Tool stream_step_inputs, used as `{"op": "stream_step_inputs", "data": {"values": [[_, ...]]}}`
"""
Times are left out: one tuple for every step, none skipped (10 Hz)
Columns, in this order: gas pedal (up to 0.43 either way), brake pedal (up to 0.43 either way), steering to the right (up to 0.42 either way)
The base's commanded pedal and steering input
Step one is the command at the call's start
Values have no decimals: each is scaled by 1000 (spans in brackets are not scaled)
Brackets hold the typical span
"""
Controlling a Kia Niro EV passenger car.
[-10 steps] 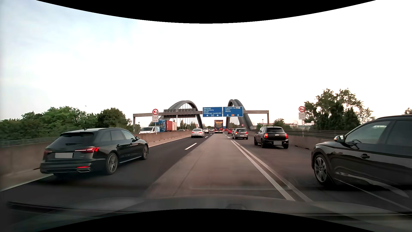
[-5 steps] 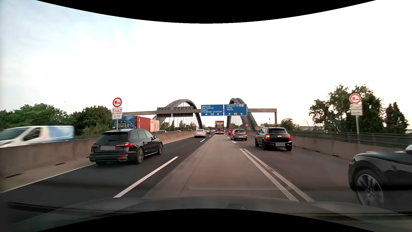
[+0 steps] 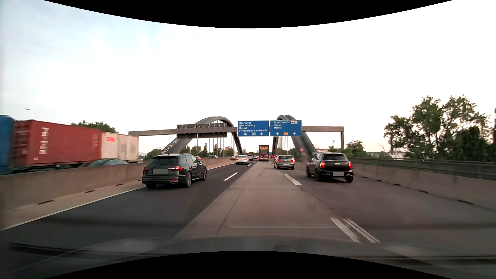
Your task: Follow the waypoints while adhering to traffic rules and regulations
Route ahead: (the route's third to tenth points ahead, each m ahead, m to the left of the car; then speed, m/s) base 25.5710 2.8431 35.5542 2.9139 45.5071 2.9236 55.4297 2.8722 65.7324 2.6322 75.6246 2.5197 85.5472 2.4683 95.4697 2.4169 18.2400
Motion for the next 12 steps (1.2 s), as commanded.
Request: {"op": "stream_step_inputs", "data": {"values": [[79, 0, -1], [79, 0, -1], [79, 0, -1], [87, 0, -2], [98, 0, -2], [98, 0, -2], [110, 0, -2], [110, 0, -2], [110, 0, -2], [110, 0, -2], [98, 0, -2], [98, 0, -5]]}}
